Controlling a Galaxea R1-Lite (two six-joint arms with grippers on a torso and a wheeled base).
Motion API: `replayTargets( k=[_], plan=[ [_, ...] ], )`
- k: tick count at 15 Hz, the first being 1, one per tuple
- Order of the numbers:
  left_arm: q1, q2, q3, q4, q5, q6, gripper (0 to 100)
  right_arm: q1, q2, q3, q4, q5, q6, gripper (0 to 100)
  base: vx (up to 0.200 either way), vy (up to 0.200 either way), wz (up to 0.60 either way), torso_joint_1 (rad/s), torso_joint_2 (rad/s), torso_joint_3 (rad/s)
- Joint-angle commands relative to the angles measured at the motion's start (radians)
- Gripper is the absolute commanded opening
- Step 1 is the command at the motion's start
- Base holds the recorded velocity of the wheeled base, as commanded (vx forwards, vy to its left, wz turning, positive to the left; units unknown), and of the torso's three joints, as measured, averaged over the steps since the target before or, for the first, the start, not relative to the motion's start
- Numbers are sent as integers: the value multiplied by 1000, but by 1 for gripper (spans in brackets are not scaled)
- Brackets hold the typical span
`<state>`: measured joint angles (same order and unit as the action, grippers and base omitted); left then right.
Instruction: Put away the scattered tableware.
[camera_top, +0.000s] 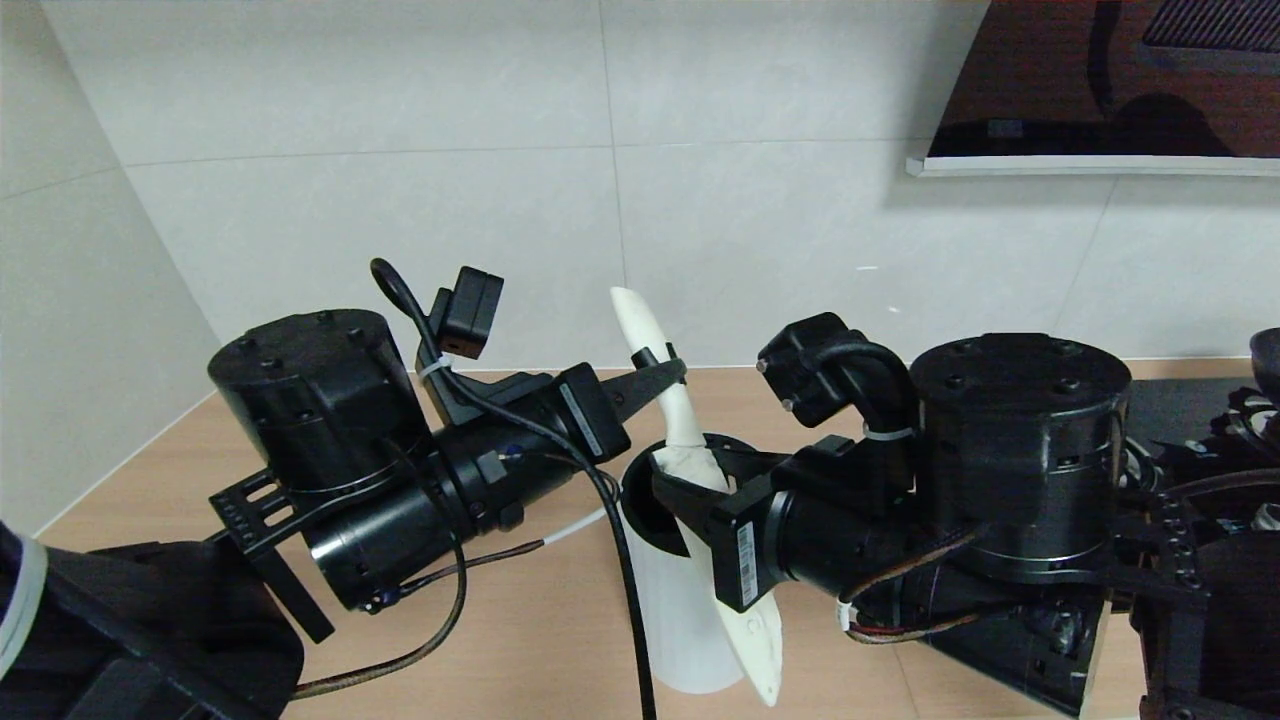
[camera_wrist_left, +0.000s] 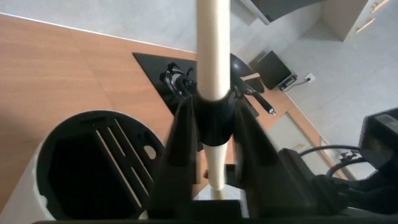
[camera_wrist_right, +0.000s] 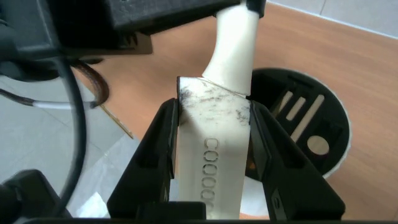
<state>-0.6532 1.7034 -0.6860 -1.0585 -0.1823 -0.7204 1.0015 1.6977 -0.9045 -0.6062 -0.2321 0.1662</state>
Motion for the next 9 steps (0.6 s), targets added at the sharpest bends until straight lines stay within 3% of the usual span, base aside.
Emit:
replayTargets(
  k=[1,6,7,9],
  plan=[
    [0,-1,0,3,0,-1,0,0,-3,1,-4,-9,-1,0,0,0,0,0,0,0],
    [-5,-7,0,3,-3,1,0,0,-3,10,-15,-10,-1,0,0,0,0,0,0,0],
    [-5,-10,0,3,-3,-1,0,0,-3,10,-21,-19,-2,100,0,0,0,0,0,0],
    [-5,-11,0,5,-3,-1,0,0,-4,10,-21,-23,-1,100,0,0,0,0,0,0]
  ],
)
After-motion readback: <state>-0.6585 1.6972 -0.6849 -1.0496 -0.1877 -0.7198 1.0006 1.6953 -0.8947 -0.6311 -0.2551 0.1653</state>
